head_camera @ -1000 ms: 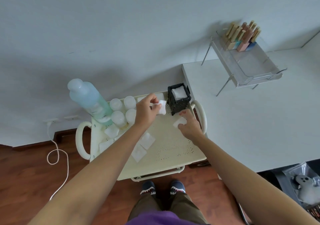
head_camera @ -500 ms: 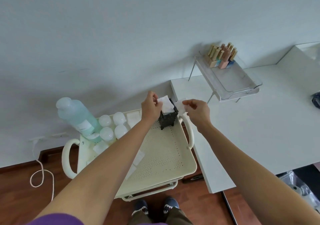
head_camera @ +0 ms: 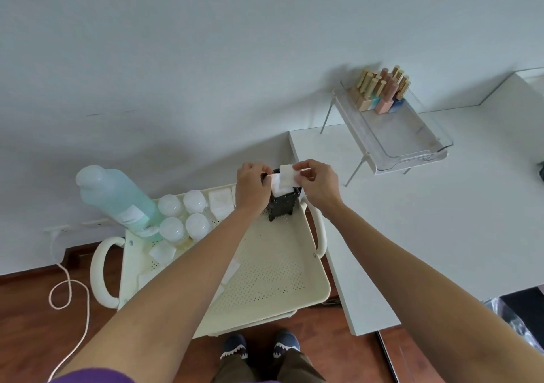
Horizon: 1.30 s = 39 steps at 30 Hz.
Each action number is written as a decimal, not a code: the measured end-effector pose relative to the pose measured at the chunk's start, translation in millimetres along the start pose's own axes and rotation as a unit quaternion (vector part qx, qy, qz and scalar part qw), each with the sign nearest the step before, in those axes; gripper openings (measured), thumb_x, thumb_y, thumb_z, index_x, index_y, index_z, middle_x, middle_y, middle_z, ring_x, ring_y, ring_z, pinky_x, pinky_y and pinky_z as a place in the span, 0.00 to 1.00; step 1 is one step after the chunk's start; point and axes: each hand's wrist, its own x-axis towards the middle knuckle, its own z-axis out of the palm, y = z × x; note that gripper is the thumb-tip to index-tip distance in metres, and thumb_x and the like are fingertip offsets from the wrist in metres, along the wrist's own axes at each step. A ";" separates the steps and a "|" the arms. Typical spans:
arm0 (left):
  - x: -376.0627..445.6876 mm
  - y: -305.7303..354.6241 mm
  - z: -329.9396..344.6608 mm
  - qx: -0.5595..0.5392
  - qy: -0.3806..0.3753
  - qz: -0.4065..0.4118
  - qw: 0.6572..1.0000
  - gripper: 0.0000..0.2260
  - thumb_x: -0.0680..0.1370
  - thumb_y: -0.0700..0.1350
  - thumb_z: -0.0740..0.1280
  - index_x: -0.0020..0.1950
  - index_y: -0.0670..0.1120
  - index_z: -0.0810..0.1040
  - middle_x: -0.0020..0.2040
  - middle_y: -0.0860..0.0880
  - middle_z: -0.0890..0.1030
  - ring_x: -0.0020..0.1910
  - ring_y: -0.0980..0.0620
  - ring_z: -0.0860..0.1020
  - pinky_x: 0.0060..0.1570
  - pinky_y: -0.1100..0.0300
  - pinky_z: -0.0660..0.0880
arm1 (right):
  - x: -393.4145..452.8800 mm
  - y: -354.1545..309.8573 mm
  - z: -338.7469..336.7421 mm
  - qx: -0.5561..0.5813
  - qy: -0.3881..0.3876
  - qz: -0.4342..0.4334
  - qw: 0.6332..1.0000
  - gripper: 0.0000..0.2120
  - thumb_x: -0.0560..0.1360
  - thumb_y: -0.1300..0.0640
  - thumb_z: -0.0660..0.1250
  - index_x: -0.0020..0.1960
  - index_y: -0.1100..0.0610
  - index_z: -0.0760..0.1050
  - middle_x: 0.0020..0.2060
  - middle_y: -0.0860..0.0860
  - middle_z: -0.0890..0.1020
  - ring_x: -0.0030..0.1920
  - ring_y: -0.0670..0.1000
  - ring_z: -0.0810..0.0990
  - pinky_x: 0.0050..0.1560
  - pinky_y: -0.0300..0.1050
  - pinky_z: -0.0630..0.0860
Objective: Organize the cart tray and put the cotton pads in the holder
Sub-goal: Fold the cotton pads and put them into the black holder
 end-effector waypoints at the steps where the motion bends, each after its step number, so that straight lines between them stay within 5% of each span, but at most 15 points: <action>1: 0.0 -0.8 -0.8 -0.024 0.016 -0.003 1.000 0.07 0.76 0.37 0.63 0.52 0.44 0.78 0.54 0.45 0.76 0.56 0.46 0.74 0.51 0.61 0.69 | 1.4 0.1 2.1 -0.006 -0.014 -0.006 1.000 0.10 0.74 0.66 0.67 0.51 0.55 0.81 0.42 0.56 0.84 0.37 0.49 0.78 0.43 0.42 0.78; 5: 0.5 -5.4 -4.7 -0.070 0.008 -0.001 0.998 0.09 0.76 0.38 0.64 0.54 0.47 0.78 0.55 0.46 0.74 0.57 0.46 0.72 0.50 0.67 0.67 | 6.4 2.2 11.3 -0.065 -0.069 -0.036 0.995 0.09 0.74 0.64 0.69 0.52 0.55 0.80 0.41 0.56 0.84 0.39 0.51 0.78 0.43 0.44 0.76; 9: 1.1 -7.9 -1.0 -0.017 -0.052 0.000 0.999 0.11 0.72 0.42 0.70 0.53 0.51 0.82 0.56 0.47 0.72 0.60 0.48 0.69 0.54 0.61 0.67 | 13.8 10.6 15.3 -0.173 -0.077 -0.073 0.979 0.11 0.74 0.63 0.69 0.56 0.54 0.80 0.49 0.54 0.80 0.55 0.55 0.74 0.51 0.42 0.67; 14: -0.7 -5.5 5.9 0.091 -0.053 -0.010 0.994 0.12 0.69 0.49 0.73 0.52 0.56 0.82 0.58 0.49 0.72 0.61 0.49 0.68 0.56 0.56 0.69 | 21.8 17.4 14.4 -0.238 -0.076 -0.088 0.964 0.13 0.75 0.59 0.68 0.59 0.51 0.80 0.55 0.57 0.73 0.60 0.56 0.68 0.59 0.42 0.65; 24: -1.7 6.1 11.8 0.153 -0.042 -0.027 0.987 0.13 0.70 0.47 0.74 0.54 0.54 0.82 0.60 0.47 0.72 0.63 0.46 0.68 0.58 0.51 0.70 | 21.4 18.1 24.0 -0.291 -0.078 -0.111 0.947 0.12 0.79 0.53 0.62 0.58 0.51 0.81 0.55 0.56 0.73 0.58 0.57 0.69 0.61 0.48 0.69; 30: -12.4 0.2 -0.9 0.053 -0.017 0.006 0.998 0.14 0.72 0.46 0.72 0.58 0.50 0.81 0.58 0.46 0.73 0.61 0.47 0.69 0.59 0.54 0.73 | 12.9 17.6 23.9 -0.233 -0.058 -0.121 0.963 0.12 0.79 0.55 0.61 0.58 0.53 0.81 0.52 0.57 0.74 0.56 0.57 0.71 0.55 0.43 0.67; 35: -31.6 -16.6 -35.2 0.000 -0.030 0.004 1.000 0.13 0.73 0.44 0.72 0.57 0.47 0.81 0.57 0.45 0.74 0.60 0.49 0.70 0.58 0.62 0.66 | -1.6 0.1 35.0 -0.172 -0.035 -0.168 0.970 0.10 0.78 0.58 0.63 0.52 0.58 0.82 0.47 0.57 0.79 0.45 0.54 0.77 0.49 0.44 0.73; 39: -53.5 -31.5 -73.9 -0.021 -0.091 -0.009 0.996 0.09 0.74 0.42 0.70 0.55 0.47 0.81 0.52 0.50 0.80 0.48 0.56 0.77 0.51 0.66 0.72 | -24.5 -13.7 57.3 -0.127 -0.049 -0.233 0.963 0.08 0.77 0.60 0.65 0.47 0.61 0.82 0.39 0.53 0.83 0.37 0.48 0.76 0.42 0.41 0.73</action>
